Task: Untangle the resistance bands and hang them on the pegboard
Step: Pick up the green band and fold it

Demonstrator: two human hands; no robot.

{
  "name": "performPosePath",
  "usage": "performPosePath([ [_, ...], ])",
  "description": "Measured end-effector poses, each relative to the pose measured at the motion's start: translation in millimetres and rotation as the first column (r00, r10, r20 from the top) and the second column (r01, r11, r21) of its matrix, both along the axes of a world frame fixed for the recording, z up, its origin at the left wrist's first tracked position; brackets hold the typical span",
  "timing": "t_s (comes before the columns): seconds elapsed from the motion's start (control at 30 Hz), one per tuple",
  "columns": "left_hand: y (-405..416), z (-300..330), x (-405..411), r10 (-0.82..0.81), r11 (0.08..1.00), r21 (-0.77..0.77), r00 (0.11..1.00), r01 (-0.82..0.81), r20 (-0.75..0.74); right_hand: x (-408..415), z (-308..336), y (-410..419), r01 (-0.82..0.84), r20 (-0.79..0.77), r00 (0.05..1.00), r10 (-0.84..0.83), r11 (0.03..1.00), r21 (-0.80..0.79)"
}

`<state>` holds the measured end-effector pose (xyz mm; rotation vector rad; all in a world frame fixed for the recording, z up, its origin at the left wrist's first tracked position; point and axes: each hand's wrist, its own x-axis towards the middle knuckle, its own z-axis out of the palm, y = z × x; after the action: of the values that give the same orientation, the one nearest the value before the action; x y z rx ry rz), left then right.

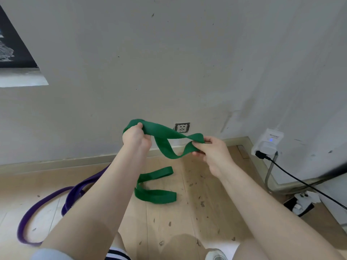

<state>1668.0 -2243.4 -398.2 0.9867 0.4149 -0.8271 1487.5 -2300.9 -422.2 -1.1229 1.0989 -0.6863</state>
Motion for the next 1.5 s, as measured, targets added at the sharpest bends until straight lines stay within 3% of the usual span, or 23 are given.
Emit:
performPosePath([
  [0.13,1,-22,12,-0.094,0.993,0.073,0.996,0.094,-0.002,-7,7,-1,-0.397,0.016,0.917,0.398,0.916,-0.057],
  [0.23,5,-22,17,-0.091,0.996,0.022,0.996,0.09,0.015,-19,13,-6,-0.695,-0.089,0.719,0.689,0.717,-0.061],
  [0.27,6,-22,21,-0.074,0.997,0.019,0.996,0.074,0.04,-23,14,-11,-0.729,-0.11,0.683,0.722,0.682,-0.057],
  [0.37,11,-23,26,-0.187,0.981,0.09,0.969,0.174,0.164,-31,12,-24,-0.661,-0.194,0.747,0.637,0.743,-0.107],
  [0.4,13,-22,24,-0.249,0.966,0.127,0.943,0.225,0.221,-33,7,-25,-0.706,-0.326,0.693,0.643,0.698,-0.123],
  [0.47,17,-17,18,-0.368,0.929,0.176,0.866,0.326,0.338,-37,-11,-23,-0.874,-0.672,0.372,0.641,0.485,-0.021],
  [0.5,19,-14,15,-0.427,0.904,0.203,0.813,0.376,0.396,-39,-22,-22,-0.911,-0.755,0.255,0.604,0.412,0.022],
  [0.53,22,-9,11,-0.5,0.866,0.254,0.735,0.431,0.459,-39,-30,-20,-0.907,-0.771,0.272,0.576,0.421,-0.005],
  [0.63,34,8,4,-0.672,0.723,0.388,0.45,0.571,0.588,-32,-31,-18,-0.624,-0.592,0.716,0.371,0.72,-0.303],
  [0.67,36,14,3,-0.689,0.686,0.384,0.384,0.618,0.614,-26,-24,-19,-0.547,-0.549,0.781,0.296,0.748,-0.376],
  [0.73,39,28,2,-0.701,0.599,0.337,0.273,0.726,0.659,-8,-10,-18,-0.509,-0.457,0.834,0.31,0.752,-0.418],
  [0.83,41,47,3,-0.716,0.46,0.336,0.12,0.822,0.687,16,9,-15,-0.607,-0.361,0.794,0.49,0.684,-0.405],
  [0.97,41,51,4,-0.723,0.399,0.401,0.014,0.825,0.69,18,-3,-17,-0.734,-0.328,0.679,0.657,0.596,-0.326],
  [1.1,43,41,6,-0.778,0.35,0.617,-0.148,0.705,0.61,7,-17,-19,-0.721,-0.419,0.684,0.597,0.64,-0.267],
  [1.23,47,18,15,-0.781,0.422,0.782,-0.255,0.458,0.57,-5,-2,-29,-0.639,-0.571,0.732,0.372,0.666,-0.385],
  [1.37,47,-13,16,-0.801,0.37,0.888,-0.391,0.272,0.453,-2,27,-29,-0.666,-0.694,0.701,0.164,0.499,-0.554],
  [1.5,38,-20,-1,-0.773,0.432,0.807,-0.296,0.404,0.562,14,46,-19,-0.819,-0.837,0.534,0.119,0.316,-0.478],
])
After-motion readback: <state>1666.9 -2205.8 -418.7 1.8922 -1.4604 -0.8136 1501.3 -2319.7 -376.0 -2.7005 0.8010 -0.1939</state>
